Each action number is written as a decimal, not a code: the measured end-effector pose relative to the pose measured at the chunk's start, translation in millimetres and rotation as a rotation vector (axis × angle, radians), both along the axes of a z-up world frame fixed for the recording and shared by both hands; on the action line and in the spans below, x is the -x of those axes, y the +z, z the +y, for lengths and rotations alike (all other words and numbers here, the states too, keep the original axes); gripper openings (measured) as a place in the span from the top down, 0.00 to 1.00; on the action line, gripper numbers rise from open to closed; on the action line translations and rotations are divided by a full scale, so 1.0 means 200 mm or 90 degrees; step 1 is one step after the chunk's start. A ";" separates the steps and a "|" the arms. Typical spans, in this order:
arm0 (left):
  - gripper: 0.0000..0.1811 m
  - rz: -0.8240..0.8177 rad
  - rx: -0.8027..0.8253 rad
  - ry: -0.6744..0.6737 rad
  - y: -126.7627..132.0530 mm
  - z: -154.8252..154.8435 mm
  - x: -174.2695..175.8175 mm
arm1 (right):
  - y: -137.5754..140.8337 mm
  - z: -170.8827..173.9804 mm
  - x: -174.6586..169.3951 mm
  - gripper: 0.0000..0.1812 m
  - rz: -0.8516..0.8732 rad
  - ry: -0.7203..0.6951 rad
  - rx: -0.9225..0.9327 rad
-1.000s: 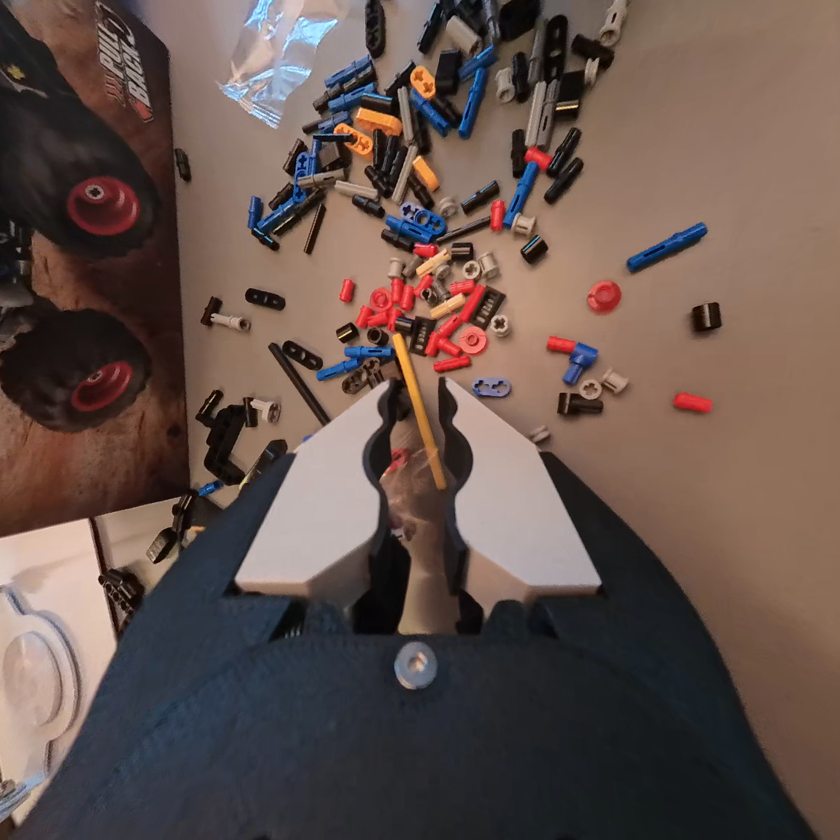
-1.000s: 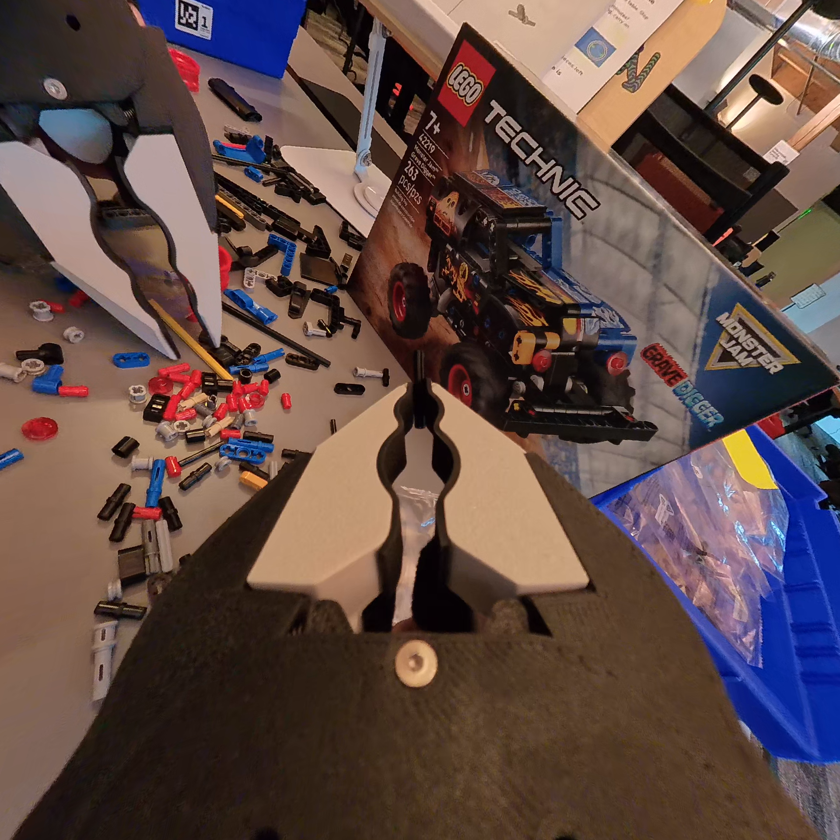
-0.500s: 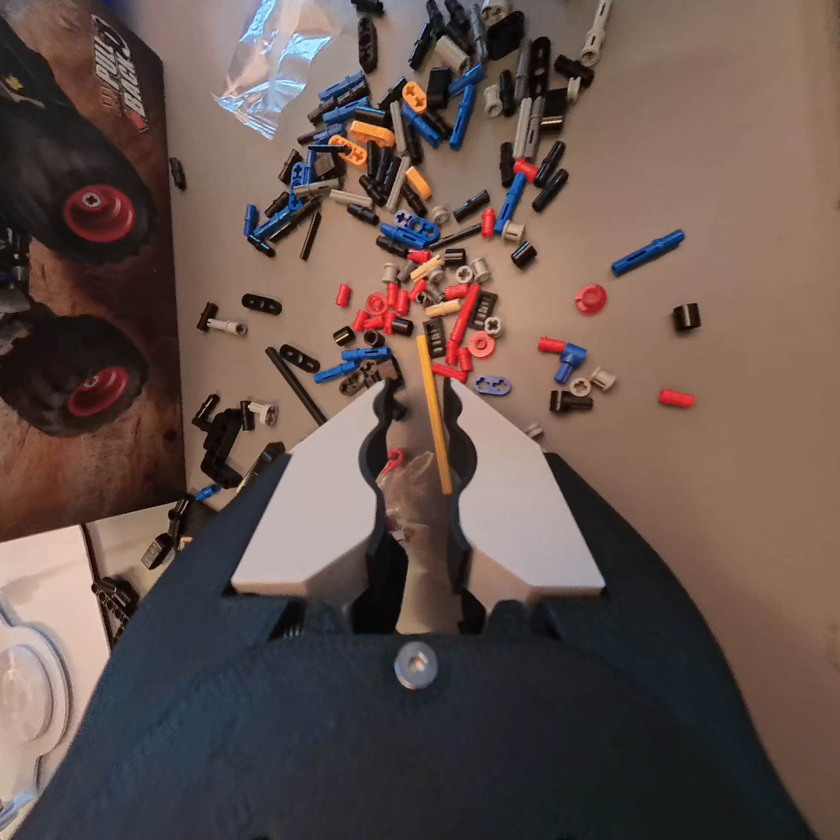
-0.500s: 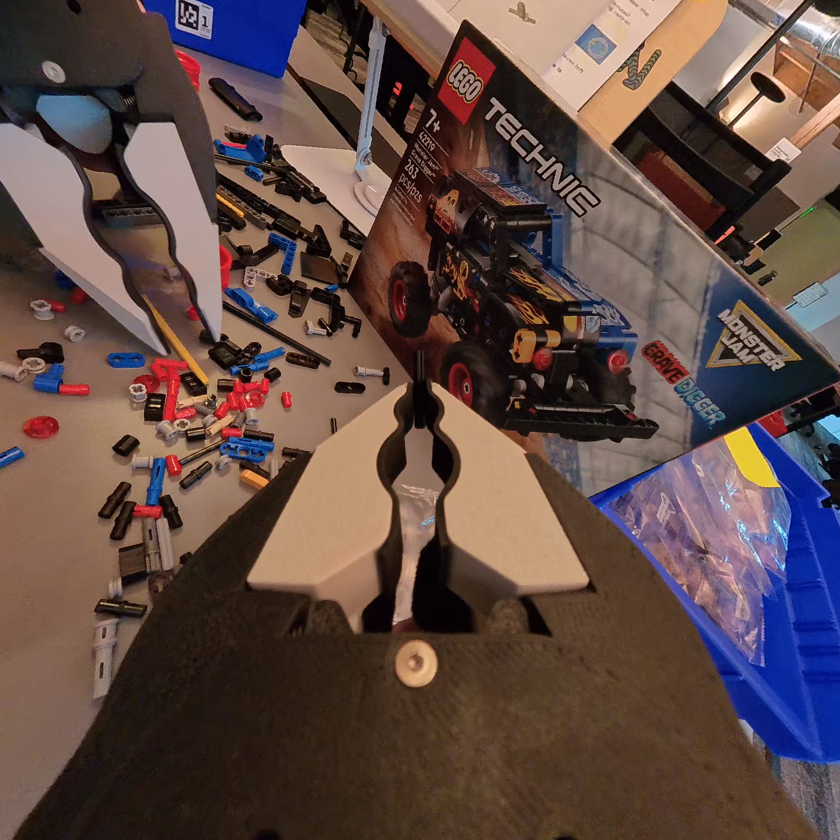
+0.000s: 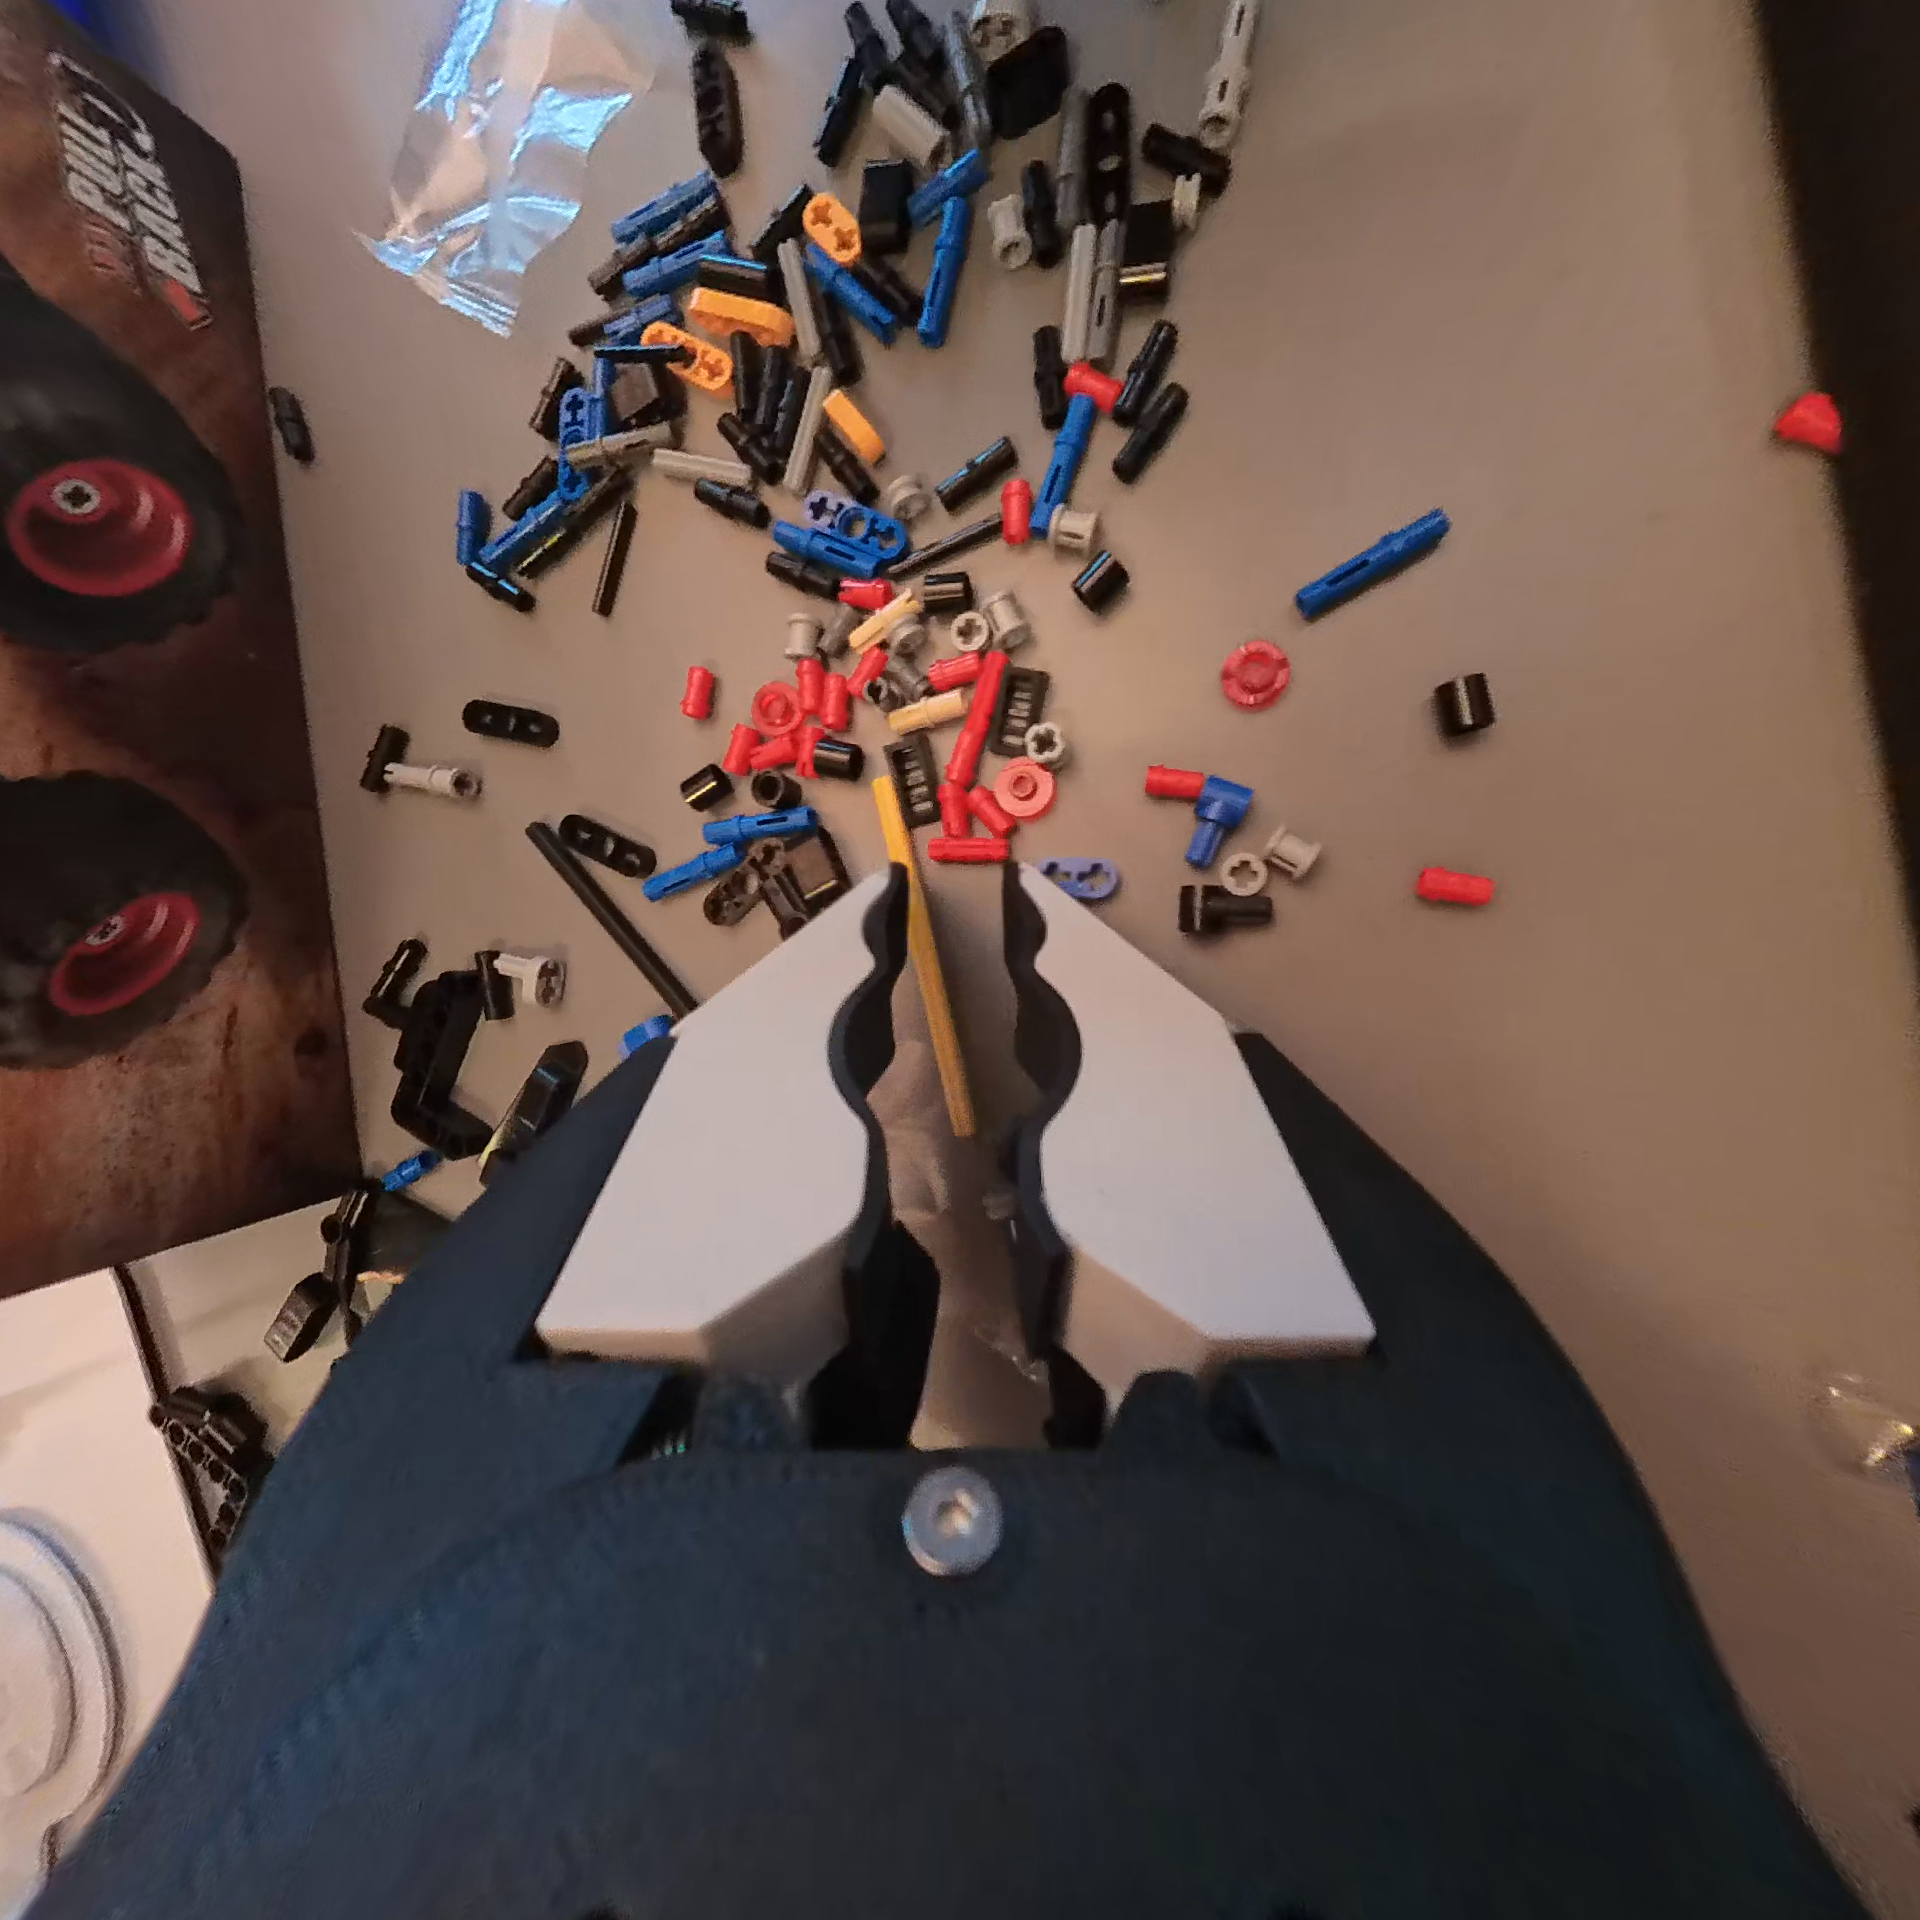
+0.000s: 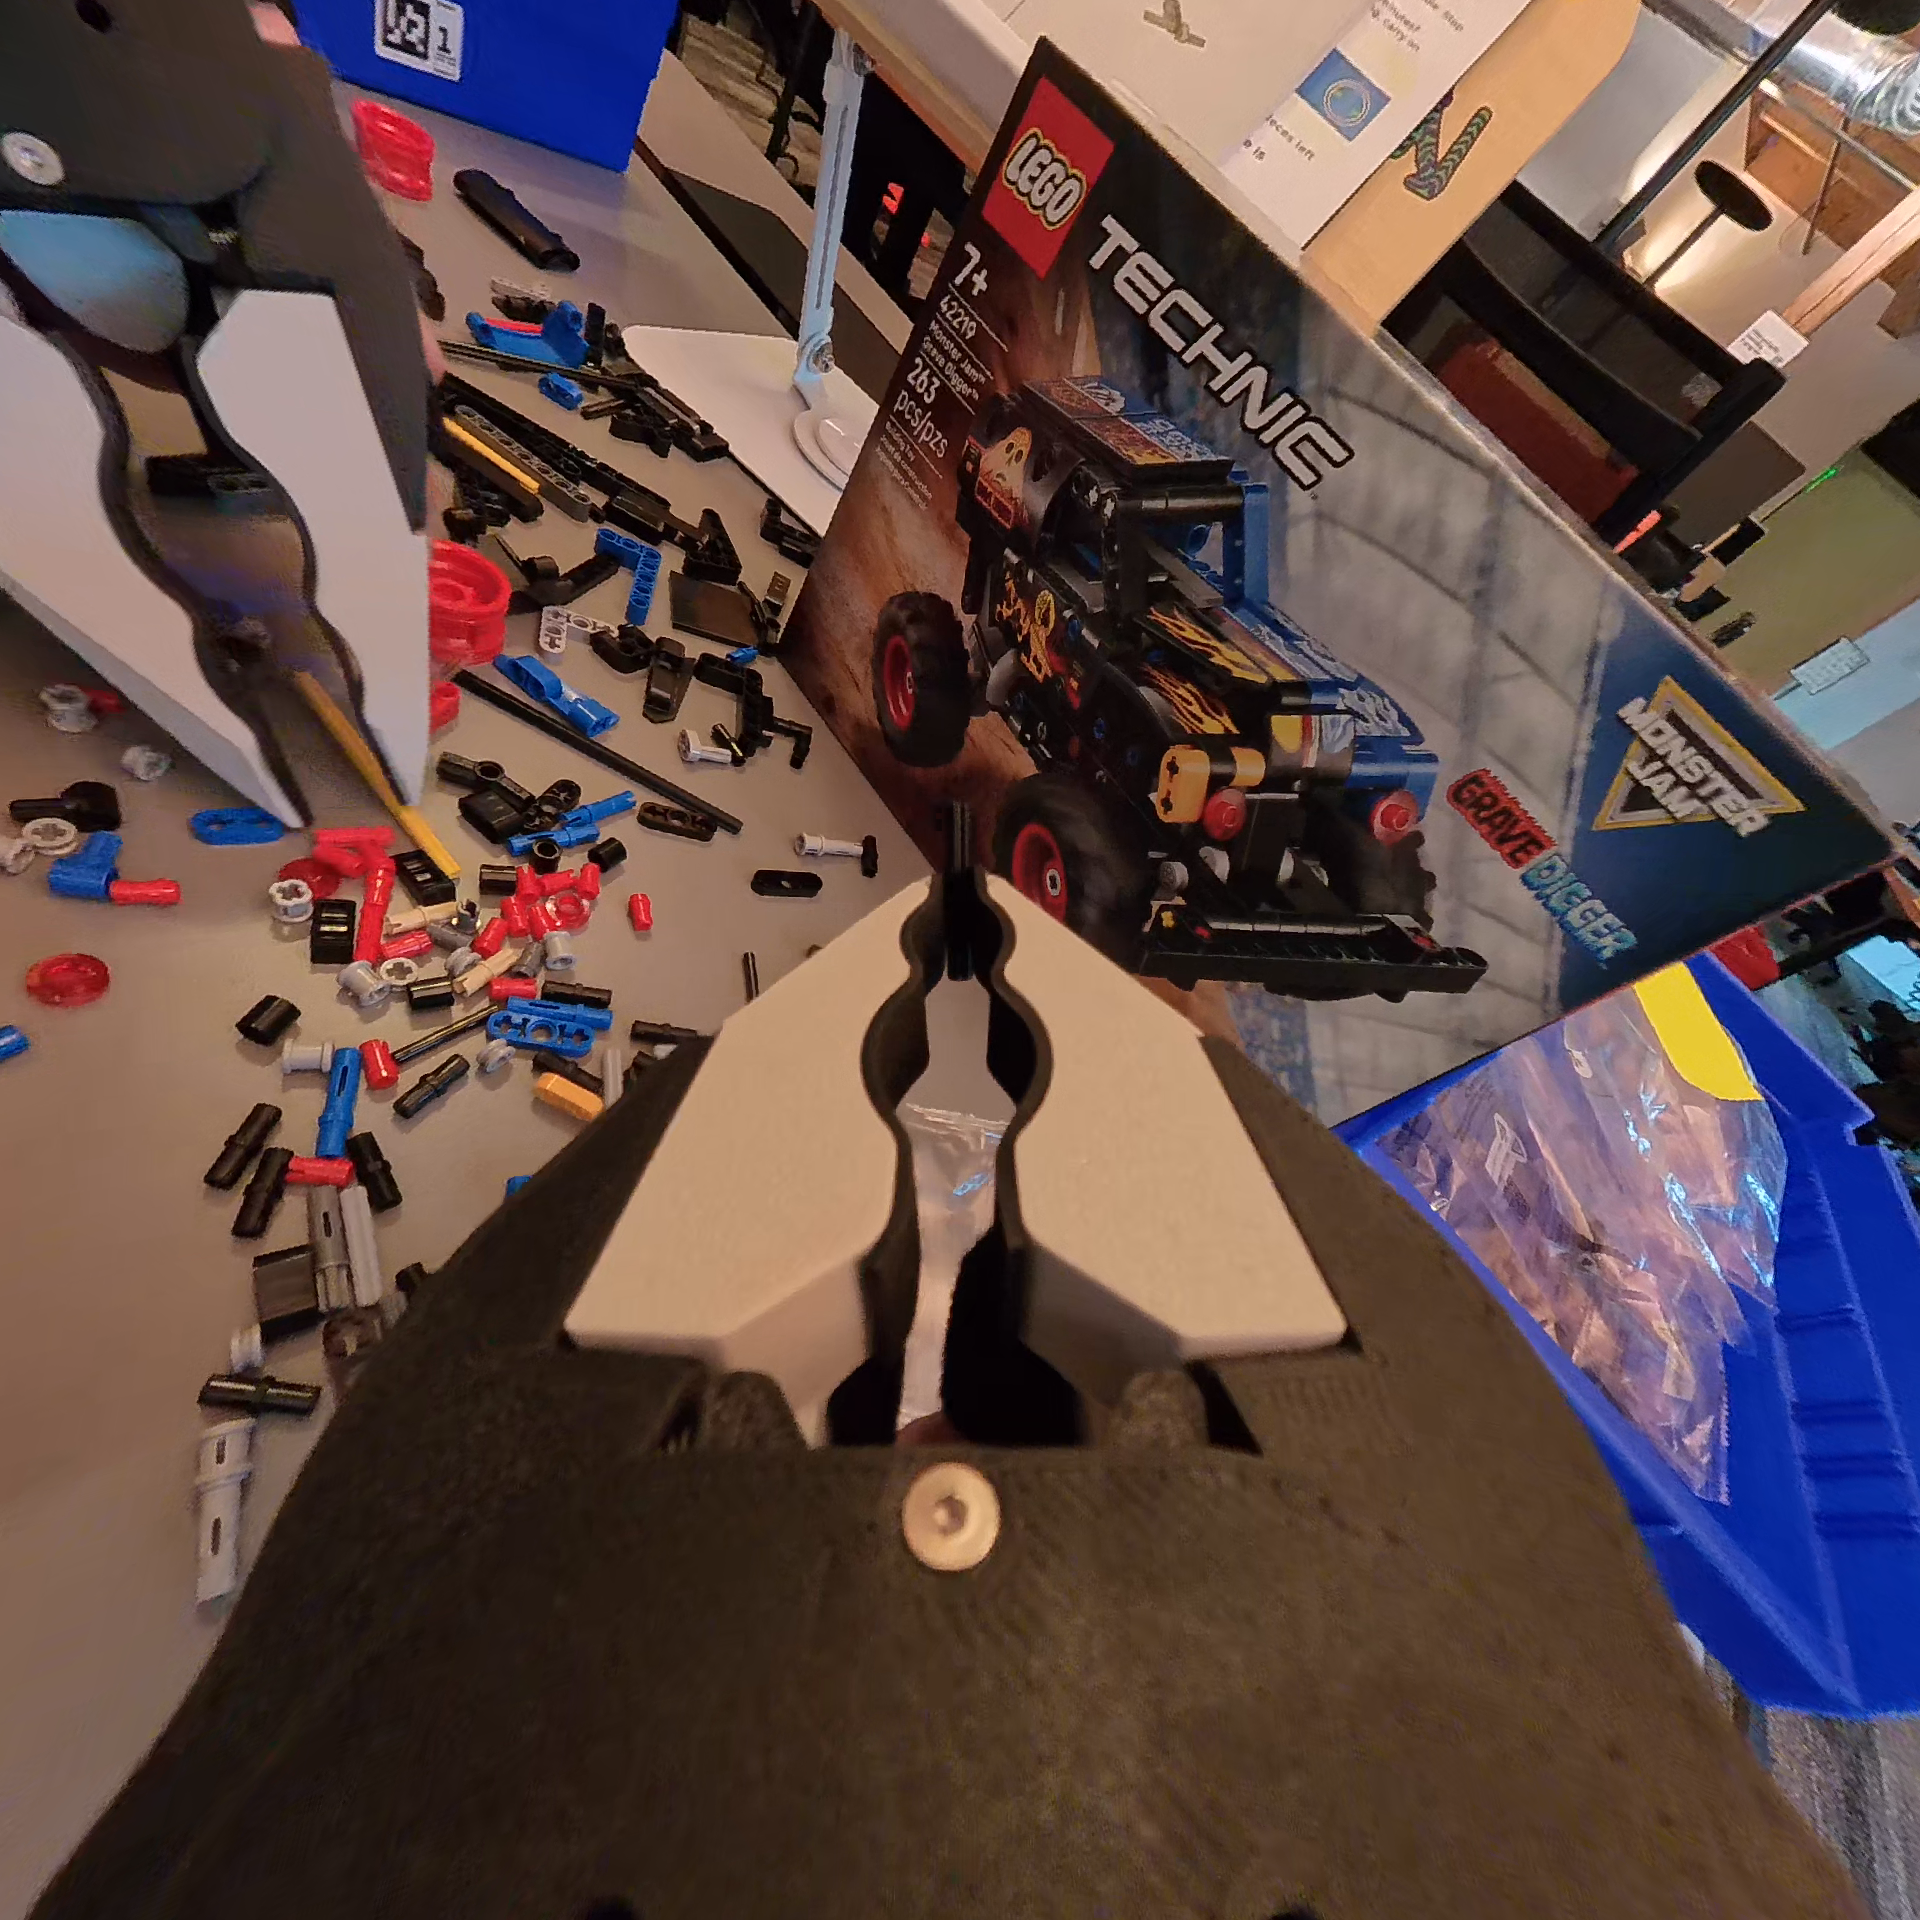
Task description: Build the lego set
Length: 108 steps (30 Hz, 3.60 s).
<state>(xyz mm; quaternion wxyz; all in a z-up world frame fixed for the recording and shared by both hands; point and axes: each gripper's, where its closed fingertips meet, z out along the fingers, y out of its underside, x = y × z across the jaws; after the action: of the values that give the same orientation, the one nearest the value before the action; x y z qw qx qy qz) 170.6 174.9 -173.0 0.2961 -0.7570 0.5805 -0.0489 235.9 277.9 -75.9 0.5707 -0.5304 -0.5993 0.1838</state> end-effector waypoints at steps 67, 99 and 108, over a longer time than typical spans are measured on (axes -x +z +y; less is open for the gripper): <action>0.81 0.038 0.029 0.045 0.14 -0.03 0.30 | 0.08 0.22 -0.20 0.98 0.054 -0.150 -0.003; 0.87 0.101 0.121 0.056 0.07 -0.14 0.51 | 0.05 0.22 -0.18 0.98 0.039 -0.142 0.001; 0.93 0.132 0.149 0.037 -0.01 -0.18 0.51 | 0.04 0.22 -0.18 0.98 0.038 -0.141 0.002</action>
<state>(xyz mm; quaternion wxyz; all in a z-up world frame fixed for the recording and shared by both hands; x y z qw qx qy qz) 68.0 138.6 -174.9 0.1458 -0.8037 0.5762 -0.0292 272.3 321.2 -67.7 0.6041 -0.5887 -0.5195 0.1364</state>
